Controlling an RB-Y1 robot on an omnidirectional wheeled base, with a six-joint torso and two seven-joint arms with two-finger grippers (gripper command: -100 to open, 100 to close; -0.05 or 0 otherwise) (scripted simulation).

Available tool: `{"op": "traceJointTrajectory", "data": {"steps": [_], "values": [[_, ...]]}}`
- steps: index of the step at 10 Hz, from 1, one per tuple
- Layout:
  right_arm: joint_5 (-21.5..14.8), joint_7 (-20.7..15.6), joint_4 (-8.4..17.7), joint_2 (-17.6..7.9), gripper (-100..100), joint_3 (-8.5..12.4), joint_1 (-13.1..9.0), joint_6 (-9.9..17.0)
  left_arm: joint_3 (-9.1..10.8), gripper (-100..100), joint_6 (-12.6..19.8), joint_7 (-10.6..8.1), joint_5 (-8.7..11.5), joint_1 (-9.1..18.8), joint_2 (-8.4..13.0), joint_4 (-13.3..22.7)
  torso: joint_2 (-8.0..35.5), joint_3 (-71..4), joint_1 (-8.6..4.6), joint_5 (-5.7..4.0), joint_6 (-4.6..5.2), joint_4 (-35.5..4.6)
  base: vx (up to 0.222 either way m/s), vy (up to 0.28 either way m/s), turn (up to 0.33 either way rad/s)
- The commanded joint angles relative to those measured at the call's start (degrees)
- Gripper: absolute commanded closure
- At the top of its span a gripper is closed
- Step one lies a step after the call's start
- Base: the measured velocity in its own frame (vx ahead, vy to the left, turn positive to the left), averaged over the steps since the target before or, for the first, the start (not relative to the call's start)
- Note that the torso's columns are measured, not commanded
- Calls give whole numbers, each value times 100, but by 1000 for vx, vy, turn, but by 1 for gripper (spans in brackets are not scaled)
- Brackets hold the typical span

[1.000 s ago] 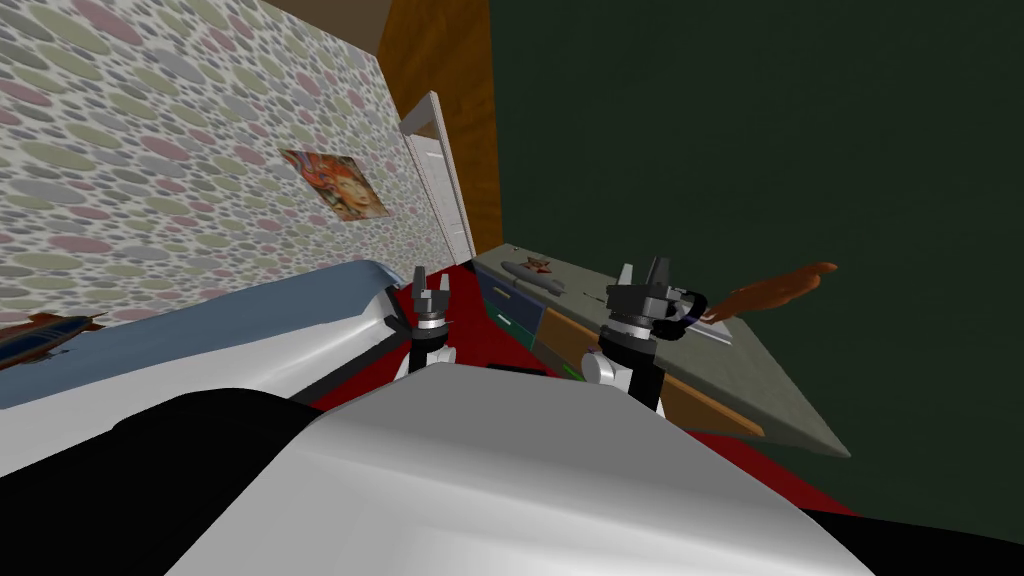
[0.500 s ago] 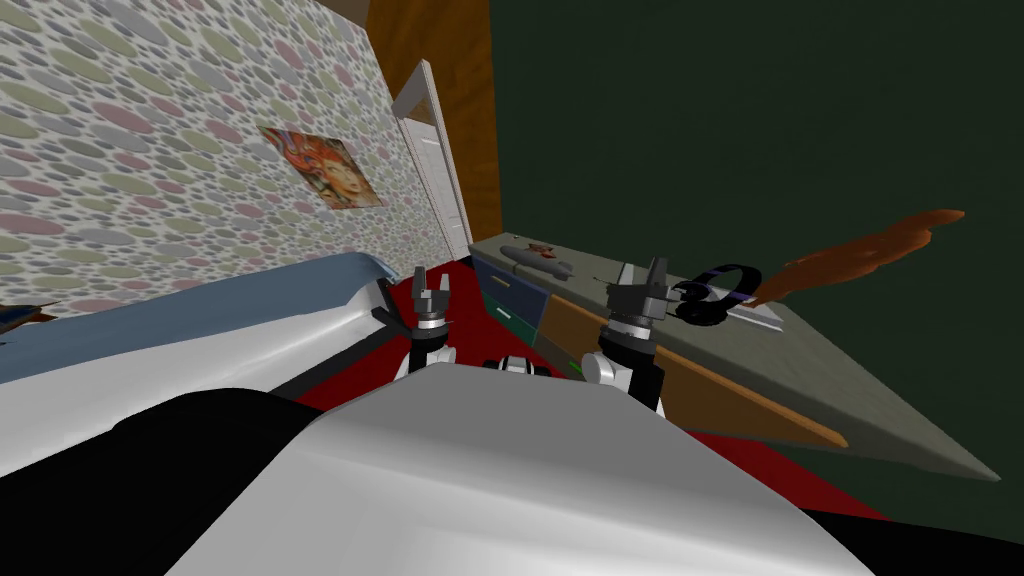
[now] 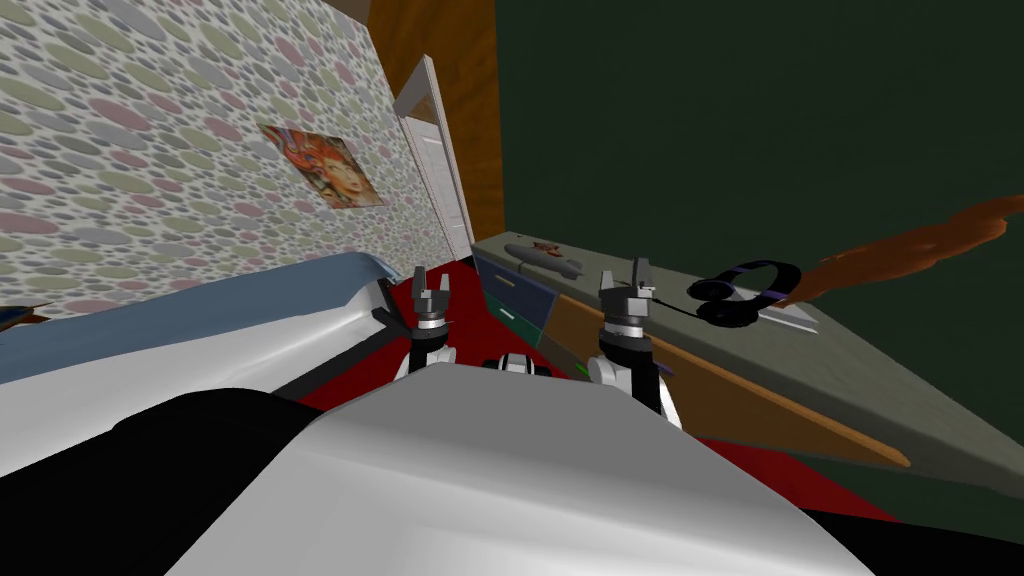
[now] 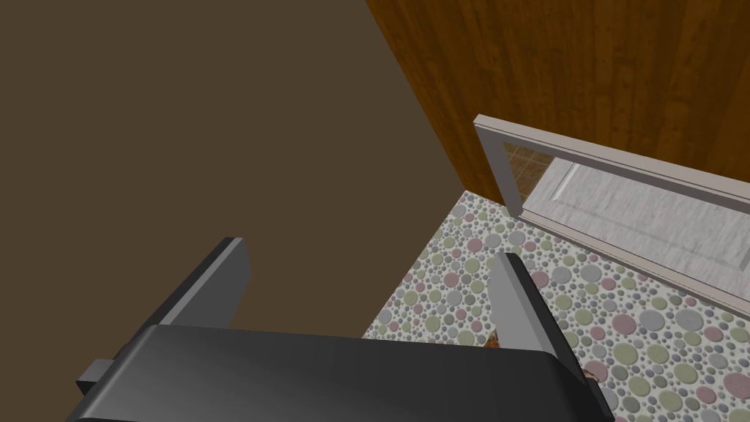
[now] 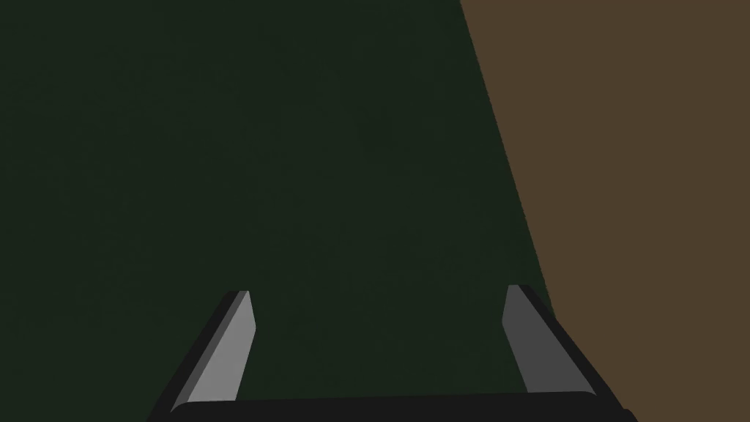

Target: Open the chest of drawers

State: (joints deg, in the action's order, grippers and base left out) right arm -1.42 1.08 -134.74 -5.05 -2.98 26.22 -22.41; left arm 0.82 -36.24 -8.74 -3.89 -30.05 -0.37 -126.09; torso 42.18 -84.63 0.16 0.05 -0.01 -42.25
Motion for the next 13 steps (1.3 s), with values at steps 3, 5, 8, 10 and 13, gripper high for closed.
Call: {"op": "traceJointTrajectory", "data": {"steps": [3, 5, 8, 10, 13], "values": [[-786, -480, 329, -459, -100, 216, -70, 362, 0, 0, 0, 0, 0, 0, 0, 0, 20, 12, -29, -7, 2, -6, 34, 118, 5], [-1080, -643, 431, -541, -100, 272, -89, 484, 1, 0, 0, 0, 0, 0, 1, 0, 13, 8, -30, -9, 1, -4, 29, 77, 7], [-1439, -814, 540, -606, -100, 331, -110, 613, 0, 0, 0, 0, 0, 1, 0, 0, 11, 6, -5, -2, 1, -3, 24, 93, 4], [-1756, -994, 656, -656, -100, 391, -133, 749, 0, 0, 0, 0, 0, 0, 1, 0, 0, 0, -15, -5, 1, 0, 60, 93, 9], [-2280, -1371, 908, -716, -100, 514, -188, 1040, 0, 0, 0, 0, 0, 1, 0, 0, 19, 11, -16, -4, 1, -6, 34, 115, 13]]}}
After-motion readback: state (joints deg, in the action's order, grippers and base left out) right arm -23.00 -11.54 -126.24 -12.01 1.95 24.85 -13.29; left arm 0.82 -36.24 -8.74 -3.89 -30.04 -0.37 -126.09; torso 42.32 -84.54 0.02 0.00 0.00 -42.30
